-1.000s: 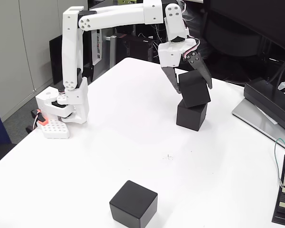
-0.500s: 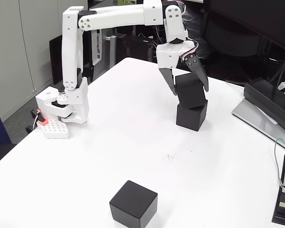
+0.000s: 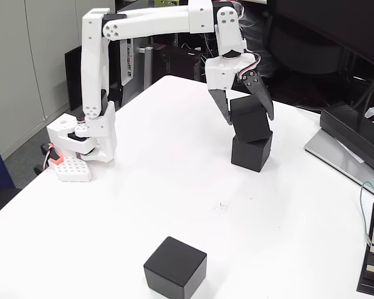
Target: Stack the 3 blocks
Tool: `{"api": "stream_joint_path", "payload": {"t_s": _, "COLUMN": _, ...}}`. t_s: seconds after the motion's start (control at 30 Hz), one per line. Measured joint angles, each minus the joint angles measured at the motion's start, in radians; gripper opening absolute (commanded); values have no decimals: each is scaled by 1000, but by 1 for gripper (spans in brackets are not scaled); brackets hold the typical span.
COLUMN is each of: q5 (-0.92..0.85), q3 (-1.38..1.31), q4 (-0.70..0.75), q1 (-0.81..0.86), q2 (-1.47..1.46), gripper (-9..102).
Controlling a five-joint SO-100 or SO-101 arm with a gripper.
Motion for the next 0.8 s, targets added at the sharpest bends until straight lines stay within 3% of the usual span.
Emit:
{"api": "stream_joint_path", "payload": {"t_s": 0.33, "q5": 0, "q3": 0, "q4": 0, "q1": 0, "q2": 0, "gripper": 35}}
{"api": "stream_joint_path", "payload": {"t_s": 0.8, "q5": 0, "q3": 0, "q4": 11, "q1": 0, "q2": 0, "gripper": 38}}
